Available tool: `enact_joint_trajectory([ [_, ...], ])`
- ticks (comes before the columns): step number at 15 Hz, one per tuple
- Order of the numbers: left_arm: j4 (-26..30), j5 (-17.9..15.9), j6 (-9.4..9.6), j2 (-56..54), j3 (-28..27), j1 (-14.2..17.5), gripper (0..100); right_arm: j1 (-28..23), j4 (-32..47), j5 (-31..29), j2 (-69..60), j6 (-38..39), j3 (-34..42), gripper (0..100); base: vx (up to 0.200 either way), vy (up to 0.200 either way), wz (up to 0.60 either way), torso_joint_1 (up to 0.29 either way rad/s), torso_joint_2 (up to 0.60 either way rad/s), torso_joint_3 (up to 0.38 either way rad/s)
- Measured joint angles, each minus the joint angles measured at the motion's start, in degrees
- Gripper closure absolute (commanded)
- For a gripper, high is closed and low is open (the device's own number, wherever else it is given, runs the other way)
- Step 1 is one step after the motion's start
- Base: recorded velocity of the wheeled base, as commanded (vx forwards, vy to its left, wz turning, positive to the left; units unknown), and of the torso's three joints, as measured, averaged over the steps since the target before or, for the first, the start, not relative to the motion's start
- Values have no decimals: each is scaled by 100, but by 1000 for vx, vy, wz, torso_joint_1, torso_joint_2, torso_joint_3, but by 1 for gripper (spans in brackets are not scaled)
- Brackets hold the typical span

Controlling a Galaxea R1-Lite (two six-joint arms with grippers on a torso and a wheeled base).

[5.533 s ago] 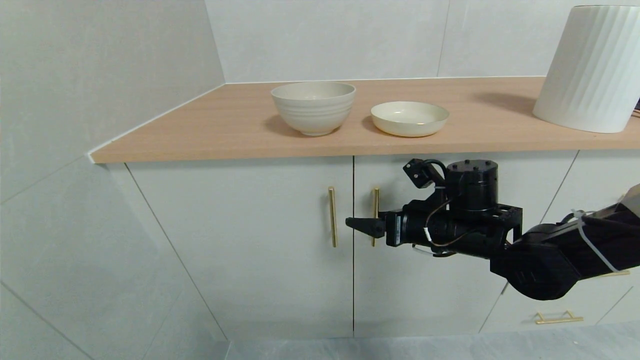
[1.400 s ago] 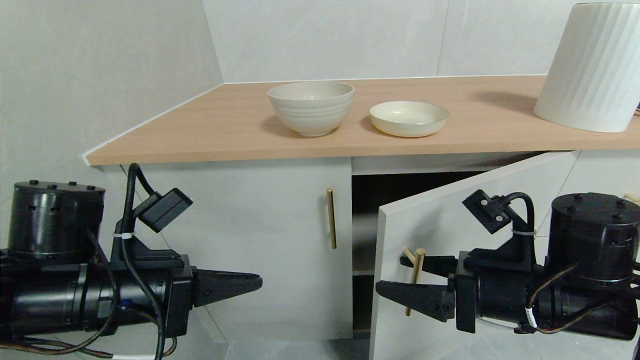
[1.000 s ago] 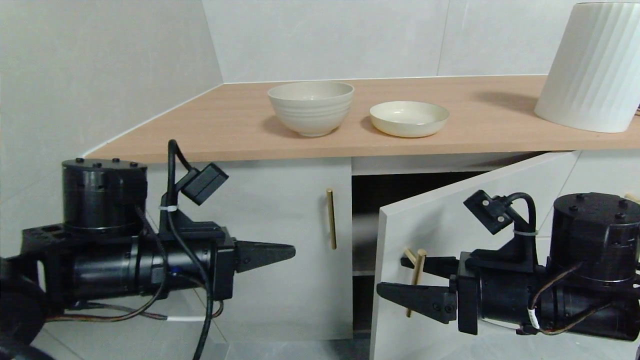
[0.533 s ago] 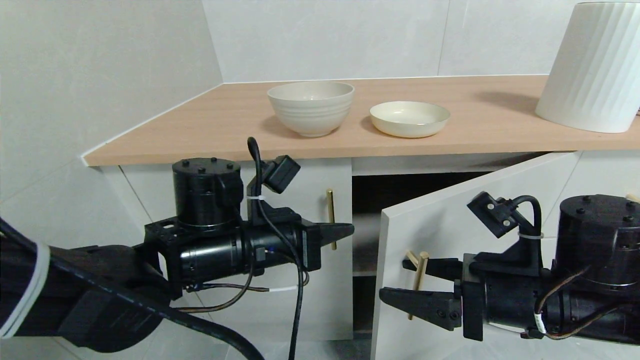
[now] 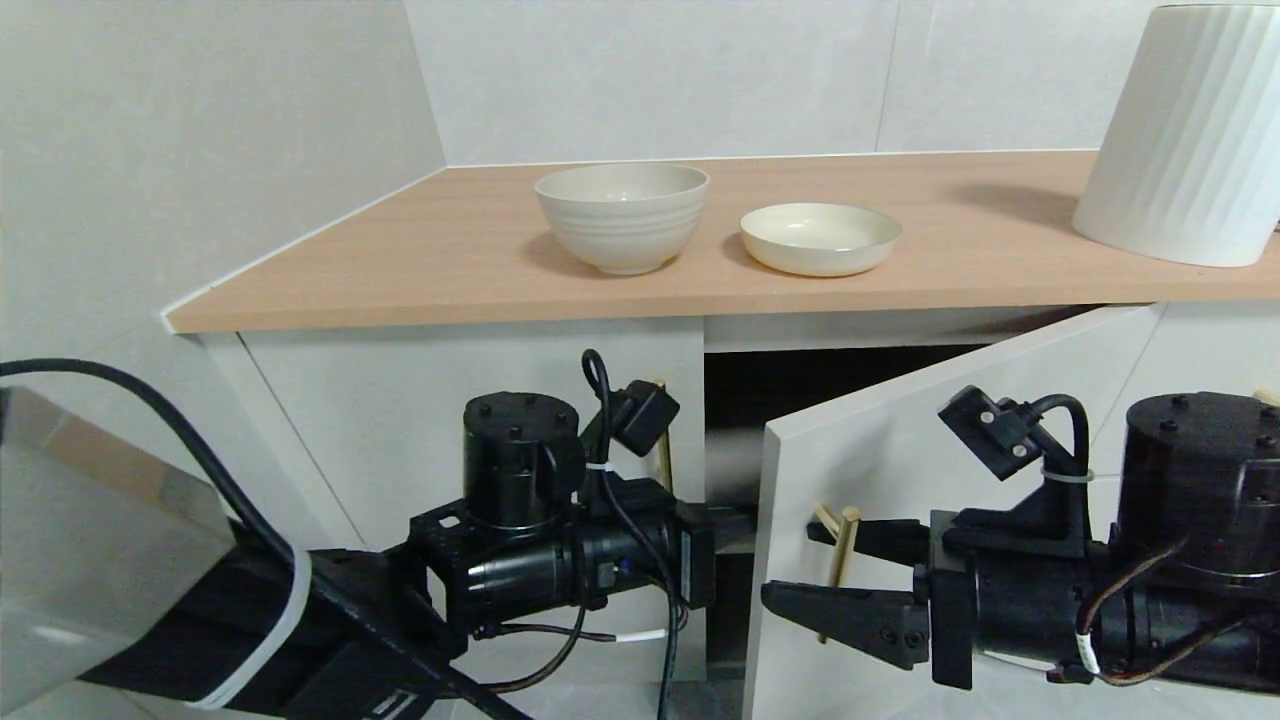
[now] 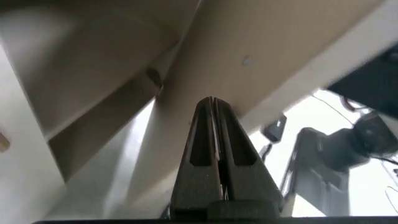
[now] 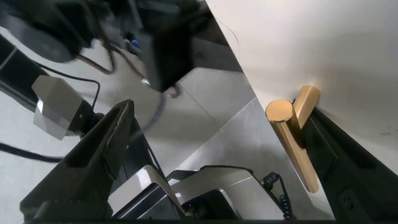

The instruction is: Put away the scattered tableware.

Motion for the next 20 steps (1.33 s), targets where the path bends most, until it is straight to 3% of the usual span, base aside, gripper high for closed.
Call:
enact_joint_trajectory([
  [1, -575, -7, -9, 151, 0, -9, 100, -10, 2, -2, -5, 1, 0, 0, 0, 0, 0, 0, 0, 0],
  [6, -1459, -40, -308, 513, -74, -116, 100, -241, 282, 30, -143, -180, 96, 0, 0, 0, 0, 0, 0, 0],
  [13, -1457, -29, -334, 714, -430, -191, 100, -989, 677, -44, -438, -653, 148, 0, 0, 0, 0, 0, 0, 0],
  [16, -1453, -35, -323, 730, -452, -205, 100, -1072, 1629, -121, -805, -681, 187, 0, 0, 0, 0, 0, 0, 0],
  [20, -1328, -30, -308, 734, -477, -210, 100, -1054, 2198, -358, -1521, -692, 344, 0, 0, 0, 0, 0, 0, 0],
])
